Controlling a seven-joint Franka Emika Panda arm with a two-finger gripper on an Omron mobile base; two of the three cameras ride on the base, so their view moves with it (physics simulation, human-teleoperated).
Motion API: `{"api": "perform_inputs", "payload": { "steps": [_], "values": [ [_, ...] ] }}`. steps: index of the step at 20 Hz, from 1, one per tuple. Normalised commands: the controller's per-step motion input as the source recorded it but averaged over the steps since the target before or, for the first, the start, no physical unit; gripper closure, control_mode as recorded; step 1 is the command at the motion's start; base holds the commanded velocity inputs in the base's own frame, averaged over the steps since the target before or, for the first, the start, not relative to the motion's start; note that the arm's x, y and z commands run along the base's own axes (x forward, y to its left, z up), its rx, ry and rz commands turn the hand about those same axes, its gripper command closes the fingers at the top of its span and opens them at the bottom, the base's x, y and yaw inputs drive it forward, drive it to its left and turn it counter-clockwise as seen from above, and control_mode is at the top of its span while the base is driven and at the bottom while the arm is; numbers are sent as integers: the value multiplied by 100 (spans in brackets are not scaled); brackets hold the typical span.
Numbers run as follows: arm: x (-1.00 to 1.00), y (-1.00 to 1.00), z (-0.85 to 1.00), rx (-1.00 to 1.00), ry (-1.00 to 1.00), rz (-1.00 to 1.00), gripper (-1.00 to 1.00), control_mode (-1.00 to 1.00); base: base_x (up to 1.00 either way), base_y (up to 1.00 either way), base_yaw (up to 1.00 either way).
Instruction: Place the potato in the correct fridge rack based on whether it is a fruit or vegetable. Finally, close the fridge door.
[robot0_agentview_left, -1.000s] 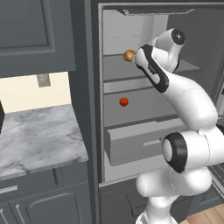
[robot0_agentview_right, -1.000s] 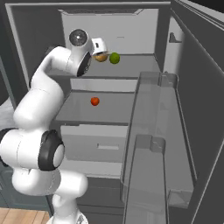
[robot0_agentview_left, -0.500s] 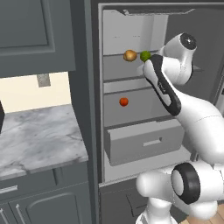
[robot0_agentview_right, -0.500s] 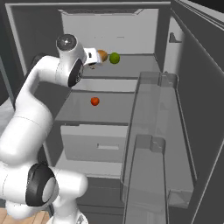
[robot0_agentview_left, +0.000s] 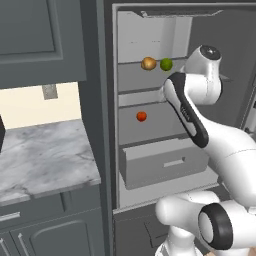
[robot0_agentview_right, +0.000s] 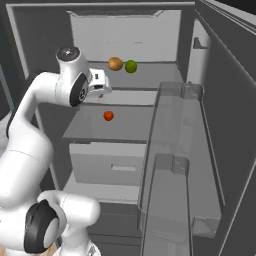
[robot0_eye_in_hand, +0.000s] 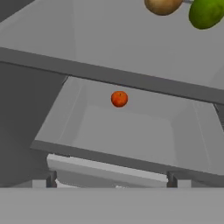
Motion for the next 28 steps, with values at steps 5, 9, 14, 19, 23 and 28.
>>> {"api": "perform_inputs", "payload": {
  "steps": [5, 9, 14, 19, 23, 28],
  "values": [
    [-11, 9, -14, 0, 0, -1, -100, -100, 0, 0, 0],
    [0, 4, -2, 0, -2, 0, -100, -100, 0, 0, 0],
    [0, 0, 0, 0, 0, 0, -100, 100, -42, -16, 0],
    [0, 0, 0, 0, 0, 0, -100, 100, -69, -49, 0],
    [0, 0, 0, 0, 0, 0, -100, 100, -77, -30, 0],
    [0, 0, 0, 0, 0, 0, -100, 100, -71, -4, 3]
  ]
}}
